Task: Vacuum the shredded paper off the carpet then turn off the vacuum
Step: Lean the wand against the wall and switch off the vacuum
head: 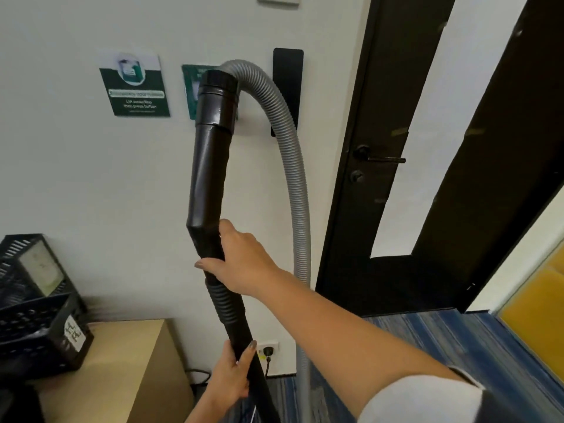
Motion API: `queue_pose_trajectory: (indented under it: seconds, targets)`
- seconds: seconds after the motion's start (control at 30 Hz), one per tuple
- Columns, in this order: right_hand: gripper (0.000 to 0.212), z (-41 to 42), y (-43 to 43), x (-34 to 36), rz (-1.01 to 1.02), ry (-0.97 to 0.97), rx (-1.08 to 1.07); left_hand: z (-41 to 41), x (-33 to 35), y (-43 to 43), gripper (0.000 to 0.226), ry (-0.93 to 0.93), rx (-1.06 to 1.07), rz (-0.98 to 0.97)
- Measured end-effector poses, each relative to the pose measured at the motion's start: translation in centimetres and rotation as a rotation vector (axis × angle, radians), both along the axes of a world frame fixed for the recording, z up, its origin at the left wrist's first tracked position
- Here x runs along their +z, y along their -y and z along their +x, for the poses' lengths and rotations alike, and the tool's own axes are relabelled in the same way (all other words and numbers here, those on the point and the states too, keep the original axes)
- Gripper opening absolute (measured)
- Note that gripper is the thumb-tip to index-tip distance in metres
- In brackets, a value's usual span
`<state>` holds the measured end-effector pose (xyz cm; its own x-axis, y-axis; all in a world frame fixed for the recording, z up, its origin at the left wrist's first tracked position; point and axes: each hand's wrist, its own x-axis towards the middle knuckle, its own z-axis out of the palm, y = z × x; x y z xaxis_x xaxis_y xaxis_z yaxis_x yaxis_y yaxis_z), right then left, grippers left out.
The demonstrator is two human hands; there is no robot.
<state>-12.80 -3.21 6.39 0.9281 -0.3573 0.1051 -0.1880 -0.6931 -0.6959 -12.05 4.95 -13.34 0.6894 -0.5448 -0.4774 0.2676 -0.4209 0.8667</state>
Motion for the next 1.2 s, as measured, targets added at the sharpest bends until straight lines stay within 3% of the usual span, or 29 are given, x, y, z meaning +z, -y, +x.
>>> queue_pose_trajectory:
  seconds: [0.1,0.3,0.8,1.07,1.13,1.2]
  targets:
    - [0.045,0.9,0.2,-0.7,0.014,0.015,-0.038,2.2,0.4,0.7,0.024,0.097,0.008,0.066]
    - [0.050,2.5,2.9,-1.5,-0.011,-0.033,-0.226,4.1,3.3,2.8,0.025,0.381,-0.034,0.016]
    - [0.057,9.4,6.3,-2.3,-0.061,-0.243,-0.316,7.9,6.7,7.0,0.069,0.357,0.011,-0.014]
    - [0.076,9.2,7.0,-2.8,0.088,-0.156,-0.286,8.7,7.1,8.2,0.083,0.409,0.122,-0.097]
    - [0.074,8.7,7.0,-2.8,0.075,-0.137,-0.305,8.5,7.4,8.4,0.080,0.414,0.135,-0.118]
    - [0.065,8.4,6.9,-2.8,0.030,-0.148,-0.303,8.3,7.5,8.4,0.062,0.430,0.139,-0.116]
